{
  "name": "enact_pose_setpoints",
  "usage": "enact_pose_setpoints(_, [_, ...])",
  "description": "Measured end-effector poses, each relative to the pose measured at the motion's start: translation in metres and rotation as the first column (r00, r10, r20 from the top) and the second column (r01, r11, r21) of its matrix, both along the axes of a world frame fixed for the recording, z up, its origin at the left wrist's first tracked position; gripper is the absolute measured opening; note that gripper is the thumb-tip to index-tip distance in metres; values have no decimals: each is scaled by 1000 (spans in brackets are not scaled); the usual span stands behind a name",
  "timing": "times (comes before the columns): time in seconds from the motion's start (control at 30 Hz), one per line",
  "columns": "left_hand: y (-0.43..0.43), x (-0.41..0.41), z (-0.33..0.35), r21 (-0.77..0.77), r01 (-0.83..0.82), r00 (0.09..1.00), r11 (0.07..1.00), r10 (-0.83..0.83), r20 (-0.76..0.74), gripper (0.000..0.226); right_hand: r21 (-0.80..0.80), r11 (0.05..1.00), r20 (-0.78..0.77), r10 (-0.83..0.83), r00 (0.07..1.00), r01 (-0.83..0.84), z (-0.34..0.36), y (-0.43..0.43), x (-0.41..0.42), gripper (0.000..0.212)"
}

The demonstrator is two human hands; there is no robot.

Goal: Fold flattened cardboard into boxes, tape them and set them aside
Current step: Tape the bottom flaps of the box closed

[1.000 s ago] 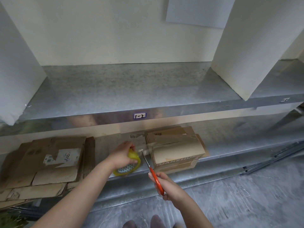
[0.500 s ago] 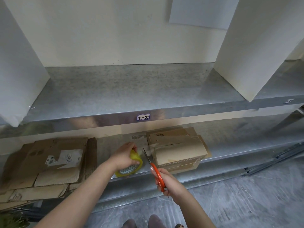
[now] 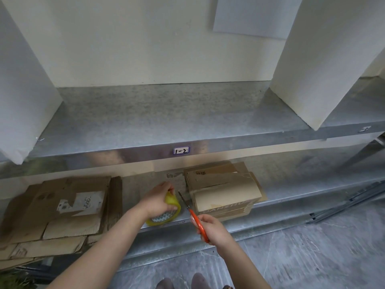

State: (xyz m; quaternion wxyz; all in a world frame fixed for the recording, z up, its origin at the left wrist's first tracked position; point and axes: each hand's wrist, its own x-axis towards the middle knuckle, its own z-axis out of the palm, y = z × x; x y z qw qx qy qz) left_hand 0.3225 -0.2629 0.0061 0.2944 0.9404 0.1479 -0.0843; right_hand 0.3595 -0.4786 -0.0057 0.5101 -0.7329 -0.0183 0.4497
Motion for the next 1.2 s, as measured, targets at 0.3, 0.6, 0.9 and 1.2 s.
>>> enact_pose_setpoints(0.3, [0, -2, -5, -13, 19, 998, 1000, -18, 66, 45, -161, 987, -8, 12, 1000, -13, -14, 1, 12, 15])
enact_pose_setpoints(0.6, [2, -5, -9, 24, 27, 998, 999, -28, 58, 45, -335, 930, 186, 220, 958, -149, -22, -3, 4, 62])
enact_pose_setpoints(0.9, [3, -19, -10, 24, -19, 997, 1000, 18, 75, 45, -575, 805, 461, 469, 753, -149, -28, -21, -4, 62])
enact_pose_setpoints(1.2, [2, -17, -8, 5, -52, 997, 999, 51, 60, 44, -167, 976, 141, 164, 976, -140, 15, -32, -11, 49])
